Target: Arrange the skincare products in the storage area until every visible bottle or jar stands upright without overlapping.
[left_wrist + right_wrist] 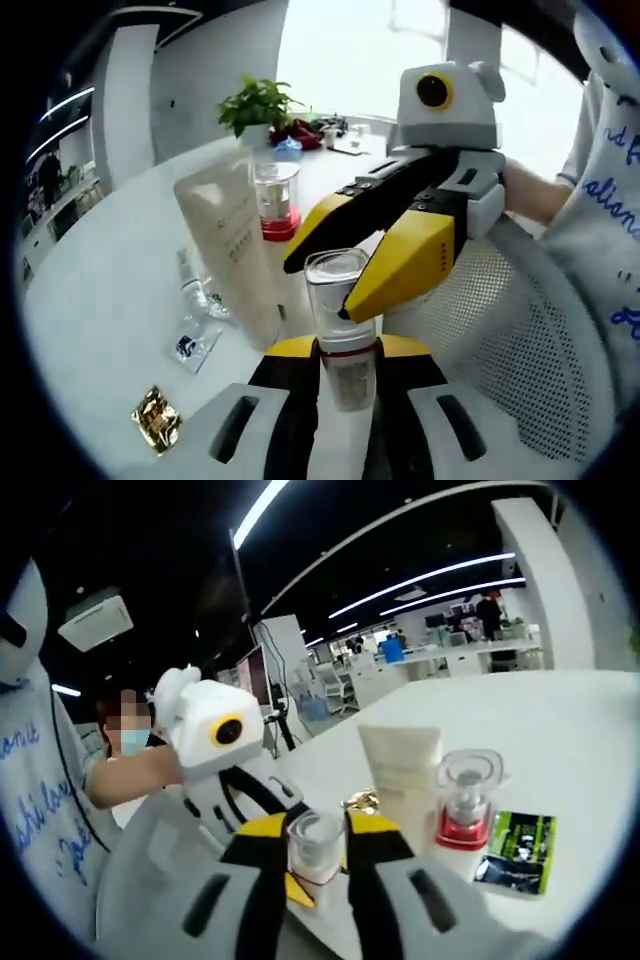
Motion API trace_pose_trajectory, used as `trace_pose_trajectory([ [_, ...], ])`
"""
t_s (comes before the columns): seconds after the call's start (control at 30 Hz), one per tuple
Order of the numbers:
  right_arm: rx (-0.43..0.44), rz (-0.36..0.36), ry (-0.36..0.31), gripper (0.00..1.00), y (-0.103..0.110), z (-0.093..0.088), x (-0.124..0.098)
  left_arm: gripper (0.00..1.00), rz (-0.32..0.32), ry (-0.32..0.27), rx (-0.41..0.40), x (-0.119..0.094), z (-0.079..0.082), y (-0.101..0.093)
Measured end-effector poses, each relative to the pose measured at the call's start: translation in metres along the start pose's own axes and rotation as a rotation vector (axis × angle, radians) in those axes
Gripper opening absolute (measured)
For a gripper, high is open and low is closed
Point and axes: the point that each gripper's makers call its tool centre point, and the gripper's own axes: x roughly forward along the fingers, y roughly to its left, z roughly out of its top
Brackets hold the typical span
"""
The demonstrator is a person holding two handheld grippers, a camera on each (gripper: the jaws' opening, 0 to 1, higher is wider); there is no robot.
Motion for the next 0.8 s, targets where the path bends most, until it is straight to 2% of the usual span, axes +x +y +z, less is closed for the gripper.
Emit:
trace_pose_trajectory([
  [0.1,-0.036,0.008,0.031,0.22,0.002,-0.003,0.001,0.18,-0.036,0.017,0.037,0.002,-0.002,-0.002],
  [0.23,-0.045,-0.009,0.063,0.21,-0.002,-0.006,0.001,0.18,-0.030,0.029,0.050,0.008,-0.003,-0.001],
  [0.3,-0.048,-0.025,0.064,0.21,-0.004,-0.006,0.001,0.18,-0.016,0.027,0.054,0.010,-0.003,0.001],
  [0.4,-0.064,-0.048,0.099,0.21,-0.006,-0.012,0.006,0.19,0.008,0.060,0.062,0.014,-0.008,0.003],
  [0.53,-0.129,-0.075,0.144,0.21,-0.008,-0.018,0.010,0.28,0.057,0.091,0.069,0.017,-0.015,0.011],
  [0.6,-0.134,-0.083,0.152,0.21,-0.009,-0.021,0.012,0.28,0.098,0.096,0.053,0.016,-0.017,0.019],
  [0.8,-0.140,-0.104,0.157,0.21,-0.014,-0.022,0.011,0.29,0.135,0.133,0.066,0.014,-0.026,0.024],
])
